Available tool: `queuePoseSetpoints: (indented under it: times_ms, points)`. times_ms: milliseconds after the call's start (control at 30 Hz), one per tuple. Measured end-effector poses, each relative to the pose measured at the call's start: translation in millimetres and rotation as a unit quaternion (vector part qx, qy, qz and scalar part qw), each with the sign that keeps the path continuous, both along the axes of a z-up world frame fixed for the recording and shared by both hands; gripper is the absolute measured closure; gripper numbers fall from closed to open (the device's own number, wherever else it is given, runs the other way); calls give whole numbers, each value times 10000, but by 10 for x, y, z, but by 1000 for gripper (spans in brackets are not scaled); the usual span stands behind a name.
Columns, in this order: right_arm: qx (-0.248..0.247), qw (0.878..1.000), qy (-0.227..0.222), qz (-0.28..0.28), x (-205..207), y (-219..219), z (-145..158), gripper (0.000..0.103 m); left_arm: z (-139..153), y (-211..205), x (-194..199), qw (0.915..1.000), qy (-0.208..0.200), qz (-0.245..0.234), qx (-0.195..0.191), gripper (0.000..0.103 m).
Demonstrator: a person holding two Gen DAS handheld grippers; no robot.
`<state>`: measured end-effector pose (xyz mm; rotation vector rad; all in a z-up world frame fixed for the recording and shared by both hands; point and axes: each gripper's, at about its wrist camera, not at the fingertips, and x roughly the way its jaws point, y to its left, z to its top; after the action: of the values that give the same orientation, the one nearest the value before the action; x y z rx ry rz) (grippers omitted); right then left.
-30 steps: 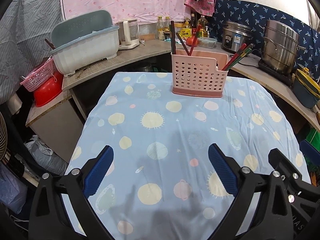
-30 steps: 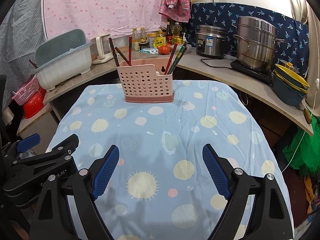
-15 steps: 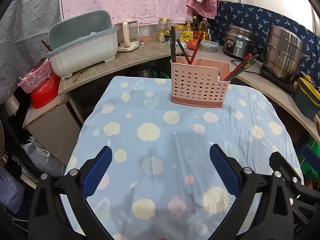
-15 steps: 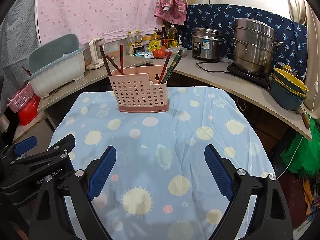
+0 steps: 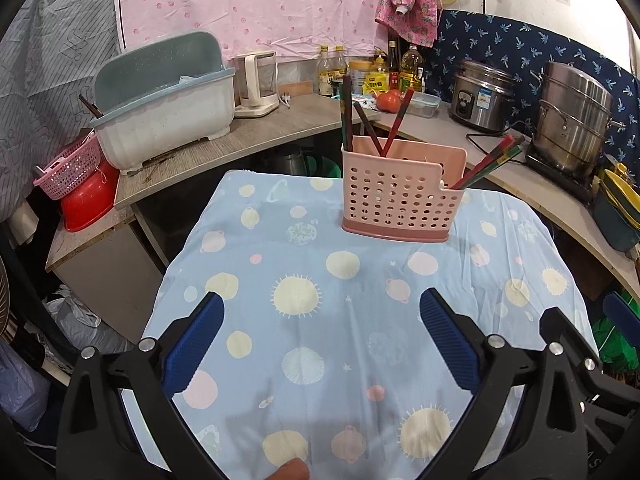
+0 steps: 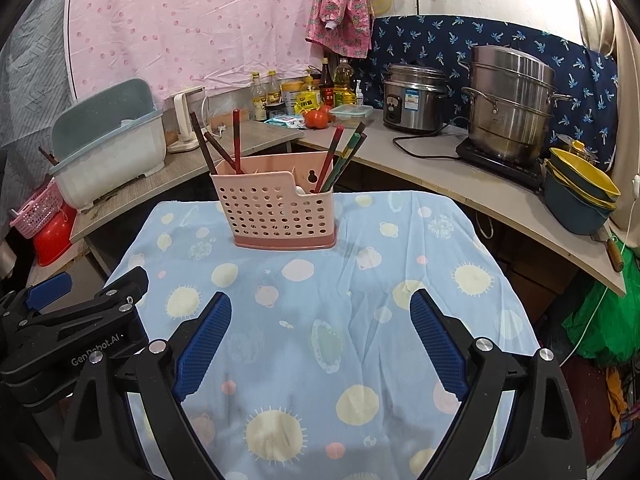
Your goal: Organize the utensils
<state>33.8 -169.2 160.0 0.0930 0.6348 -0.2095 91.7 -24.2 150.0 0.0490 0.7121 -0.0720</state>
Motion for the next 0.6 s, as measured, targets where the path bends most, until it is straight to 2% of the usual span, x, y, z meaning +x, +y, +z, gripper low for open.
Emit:
queuePoseSetpoints:
  times_ms: [600]
  points:
    - [13,10000,6,-14,52,-3,3,16,8,1,78,10000,0,-20,24,9]
